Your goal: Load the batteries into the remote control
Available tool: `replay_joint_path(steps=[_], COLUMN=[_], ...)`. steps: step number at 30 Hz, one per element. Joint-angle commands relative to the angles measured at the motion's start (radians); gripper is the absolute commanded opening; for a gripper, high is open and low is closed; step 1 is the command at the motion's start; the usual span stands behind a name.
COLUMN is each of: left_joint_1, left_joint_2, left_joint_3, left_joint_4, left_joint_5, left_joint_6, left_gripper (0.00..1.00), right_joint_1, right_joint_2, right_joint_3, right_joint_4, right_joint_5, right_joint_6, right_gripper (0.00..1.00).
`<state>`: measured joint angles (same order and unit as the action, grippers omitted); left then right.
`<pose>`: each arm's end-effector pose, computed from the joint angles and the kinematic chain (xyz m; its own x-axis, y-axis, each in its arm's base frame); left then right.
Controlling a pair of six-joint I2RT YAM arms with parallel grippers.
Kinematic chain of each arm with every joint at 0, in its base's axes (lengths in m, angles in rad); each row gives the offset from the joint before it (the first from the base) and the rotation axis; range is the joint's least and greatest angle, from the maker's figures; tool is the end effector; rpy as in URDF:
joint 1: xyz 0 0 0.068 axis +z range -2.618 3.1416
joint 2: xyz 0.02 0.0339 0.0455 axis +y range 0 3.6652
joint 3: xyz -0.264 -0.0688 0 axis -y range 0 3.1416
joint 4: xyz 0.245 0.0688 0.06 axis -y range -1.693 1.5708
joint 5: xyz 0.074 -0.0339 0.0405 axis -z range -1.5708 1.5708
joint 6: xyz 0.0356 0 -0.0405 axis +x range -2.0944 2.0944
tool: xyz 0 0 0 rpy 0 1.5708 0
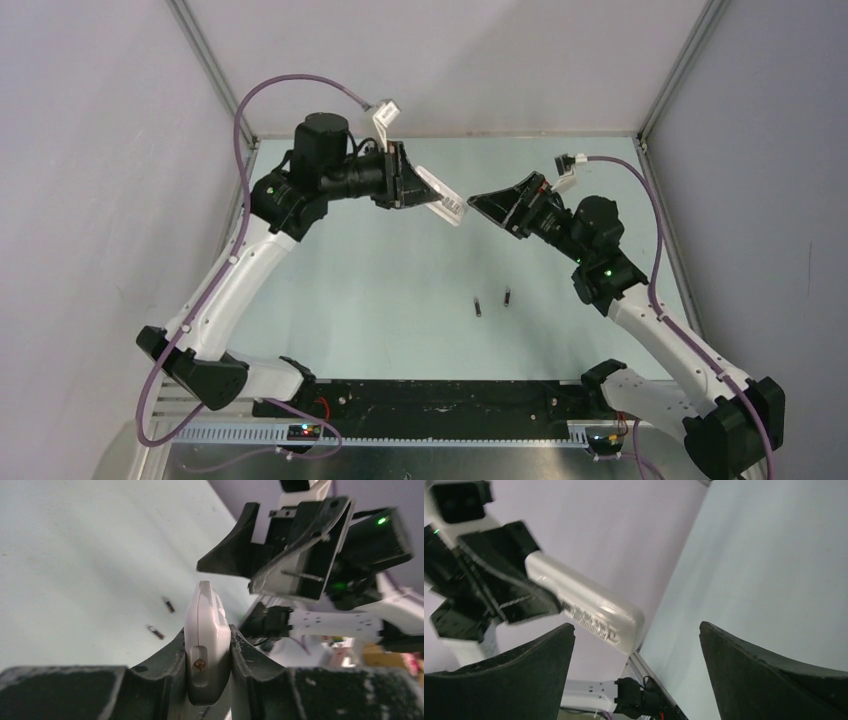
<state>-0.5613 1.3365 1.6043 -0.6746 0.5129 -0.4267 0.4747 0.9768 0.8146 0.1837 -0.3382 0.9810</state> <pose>0.2240 -0.1615 0.4514 -0.6548 -0.0143 -0.7557 0.6309 0.5403 -0.5568 0.2003 0.1162 0.3542 -0.5929 0.5768 -0.5620 -0.4198 0.3742 0.8269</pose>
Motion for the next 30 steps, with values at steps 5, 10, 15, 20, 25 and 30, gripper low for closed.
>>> replay_joint_path(steps=[5, 10, 15, 20, 25, 30], left_joint_1=[0.057, 0.067, 0.101, 0.107, 0.116, 0.142], left_joint_2=[0.02, 0.031, 0.029, 0.031, 0.038, 0.028], left_joint_3=[0.112, 0.14, 0.136, 0.104, 0.105, 0.112], left_joint_4=[0.042, 0.078, 0.139, 0.182, 0.206, 0.213], left_joint_5=[0.122, 0.149, 0.164, 0.191, 0.222, 0.227], left_joint_6=[-0.282, -0.358, -0.433, -0.468, -0.485, -0.484], left_gripper=[0.0, 0.0, 0.0, 0.0, 0.11, 0.36], right_joint_1=[0.023, 0.032, 0.04, 0.032, 0.028, 0.018], right_joint_2=[0.07, 0.175, 0.237, 0.248, 0.299, 0.319], right_joint_3=[0.006, 0.019, 0.021, 0.026, 0.074, 0.087], right_joint_4=[0.372, 0.609, 0.744, 0.773, 0.845, 0.854], right_joint_5=[-0.151, -0.167, -0.158, -0.129, -0.143, -0.166], right_joint_6=[0.159, 0.344, 0.459, 0.488, 0.562, 0.591], right_gripper=[0.99, 0.89, 0.69, 0.5, 0.3, 0.16])
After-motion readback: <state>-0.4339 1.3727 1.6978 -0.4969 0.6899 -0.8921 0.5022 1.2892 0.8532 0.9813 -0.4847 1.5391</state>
